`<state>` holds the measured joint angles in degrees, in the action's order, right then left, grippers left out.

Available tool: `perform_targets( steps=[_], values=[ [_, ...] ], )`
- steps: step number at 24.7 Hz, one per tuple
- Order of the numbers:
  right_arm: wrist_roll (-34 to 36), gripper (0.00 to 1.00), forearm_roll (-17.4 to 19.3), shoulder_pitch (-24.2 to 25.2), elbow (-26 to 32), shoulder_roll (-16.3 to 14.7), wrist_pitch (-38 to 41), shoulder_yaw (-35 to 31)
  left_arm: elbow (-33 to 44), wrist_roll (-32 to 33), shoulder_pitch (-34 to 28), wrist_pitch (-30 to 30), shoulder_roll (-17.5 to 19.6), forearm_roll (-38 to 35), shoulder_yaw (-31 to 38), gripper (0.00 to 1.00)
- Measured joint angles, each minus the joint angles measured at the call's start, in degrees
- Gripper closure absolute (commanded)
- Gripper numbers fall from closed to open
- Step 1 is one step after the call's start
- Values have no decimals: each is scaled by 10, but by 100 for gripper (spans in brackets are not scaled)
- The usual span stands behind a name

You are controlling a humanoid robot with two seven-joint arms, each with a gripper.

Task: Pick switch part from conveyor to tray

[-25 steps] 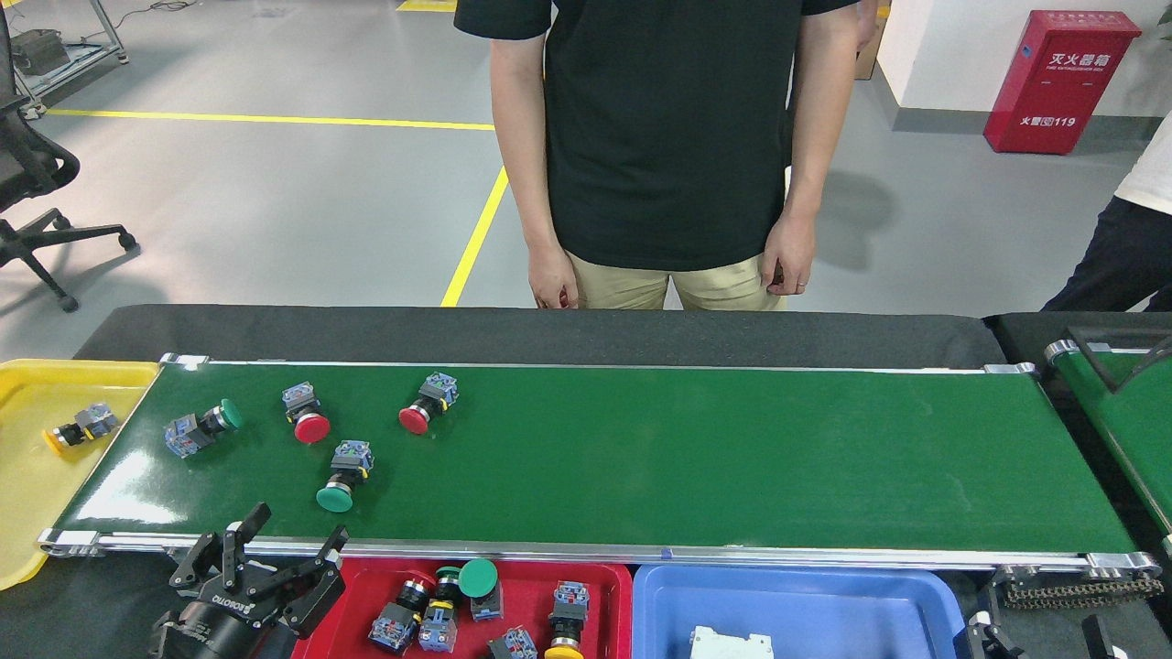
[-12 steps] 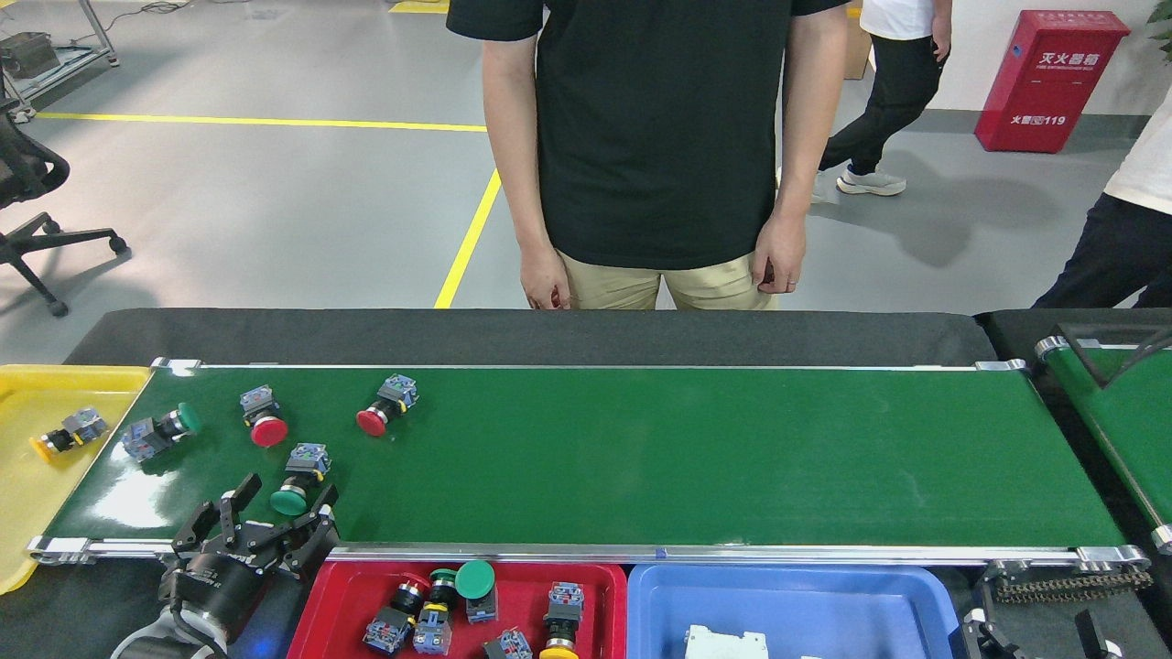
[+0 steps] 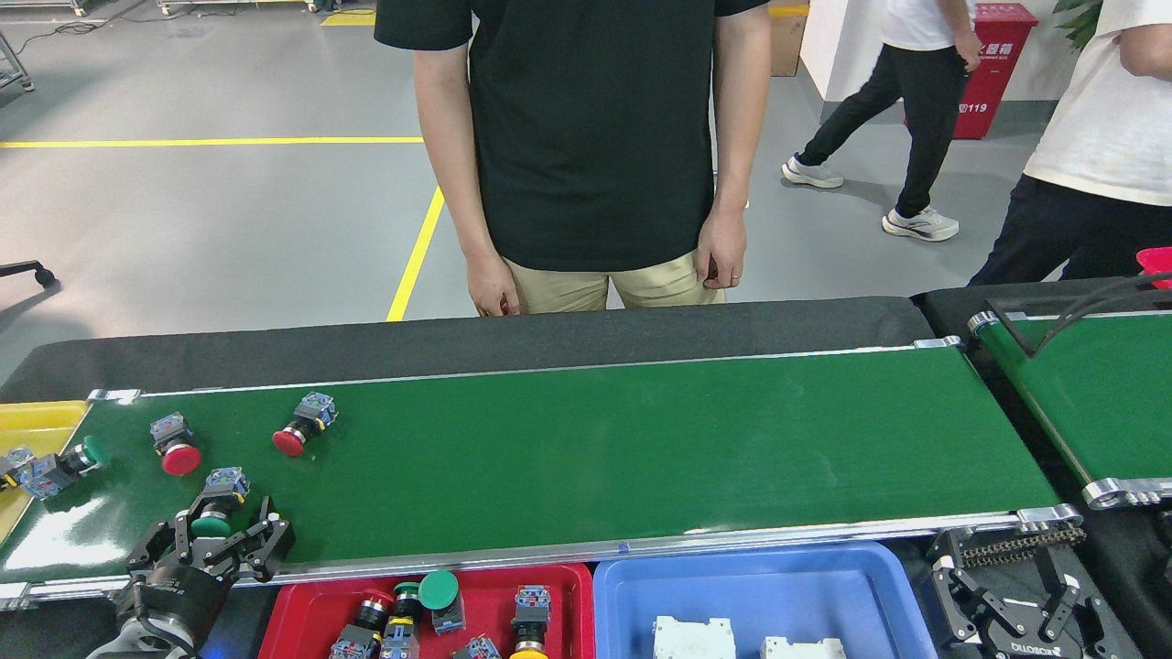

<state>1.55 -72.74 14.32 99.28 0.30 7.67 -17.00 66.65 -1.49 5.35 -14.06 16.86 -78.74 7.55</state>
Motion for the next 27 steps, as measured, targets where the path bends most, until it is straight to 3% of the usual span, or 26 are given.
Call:
perform_targets(
  steps=[4, 6, 7, 9, 10, 19, 24, 27],
  values=[
    [-1, 1, 0, 1, 0, 0, 0, 0, 76, -20, -70, -29, 2, 0, 1, 89],
    [-1, 1, 0, 2, 0, 0, 1, 0, 137, -20, -121, -61, 2, 0, 0, 82],
    [-1, 1, 0, 2, 0, 0, 1, 0, 170, -20, -150, -84, 1, 0, -1, 69],
    [-1, 1, 0, 2, 0, 0, 1, 0, 224, -20, -193, -138, -2, 0, 0, 28],
    [-1, 1, 0, 2, 0, 0, 2, 0, 247, -20, -212, -156, -3, 0, 0, 0],
    [-1, 1, 0, 8, 0, 0, 2, 0, 276, -21, -240, -191, -27, 1, 29, 0],
    [-2, 1, -2, 8, 0, 0, 4, 15, 253, -21, -219, -83, -26, 27, 94, 0],
    [-3, 1, -2, 8, 0, 0, 9, 21, 221, -22, -213, -57, -19, 28, 115, 0]
  ],
)
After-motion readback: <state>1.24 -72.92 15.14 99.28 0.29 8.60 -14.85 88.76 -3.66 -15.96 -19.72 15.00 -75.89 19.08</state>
